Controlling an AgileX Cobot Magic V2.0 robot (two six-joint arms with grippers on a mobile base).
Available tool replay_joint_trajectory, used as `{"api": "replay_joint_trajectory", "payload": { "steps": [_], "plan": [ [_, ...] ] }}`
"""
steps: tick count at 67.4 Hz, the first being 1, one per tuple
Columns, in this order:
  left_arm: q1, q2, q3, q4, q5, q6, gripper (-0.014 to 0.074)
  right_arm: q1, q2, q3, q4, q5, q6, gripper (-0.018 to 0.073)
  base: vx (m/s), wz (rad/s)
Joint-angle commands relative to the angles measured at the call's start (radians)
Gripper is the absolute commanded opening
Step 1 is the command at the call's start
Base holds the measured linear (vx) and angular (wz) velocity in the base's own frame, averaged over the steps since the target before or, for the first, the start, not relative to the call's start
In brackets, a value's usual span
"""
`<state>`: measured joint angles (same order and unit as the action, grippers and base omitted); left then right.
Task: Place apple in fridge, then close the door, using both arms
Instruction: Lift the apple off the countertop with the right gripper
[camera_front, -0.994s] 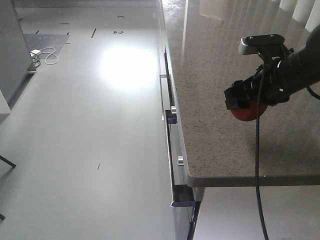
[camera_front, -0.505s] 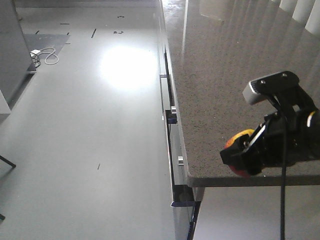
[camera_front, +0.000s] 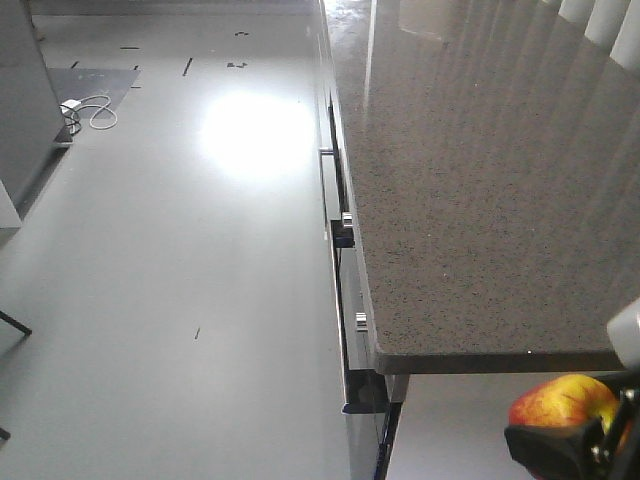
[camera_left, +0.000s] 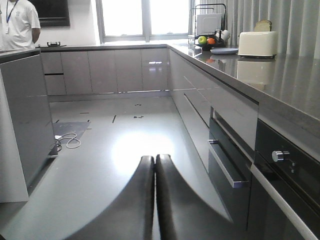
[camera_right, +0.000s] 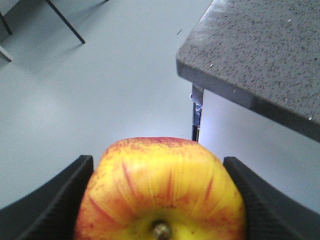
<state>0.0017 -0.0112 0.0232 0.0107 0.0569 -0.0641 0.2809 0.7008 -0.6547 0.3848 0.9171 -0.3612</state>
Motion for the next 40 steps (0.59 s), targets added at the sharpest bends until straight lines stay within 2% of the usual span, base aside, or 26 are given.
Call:
{"api": "replay_joint_trajectory", "payload": {
  "steps": [1, 15, 40],
  "plan": [
    [0.001, -0.015, -0.016, -0.011, -0.075, 0.0, -0.0006, -0.002, -0.058, -0.013, 0.037, -0.001, -0.007, 0.015, 0.0, 0.0],
    [0.001, -0.015, -0.016, -0.011, -0.075, 0.0, -0.0006, -0.002, -0.132, -0.013, 0.04, 0.074, -0.008, 0.015, 0.0, 0.0],
    [0.001, -0.015, -0.016, -0.011, -0.075, 0.0, -0.0006, -0.002, -0.15, -0.013, 0.04, 0.092, -0.008, 0.015, 0.0, 0.0]
  ]
}}
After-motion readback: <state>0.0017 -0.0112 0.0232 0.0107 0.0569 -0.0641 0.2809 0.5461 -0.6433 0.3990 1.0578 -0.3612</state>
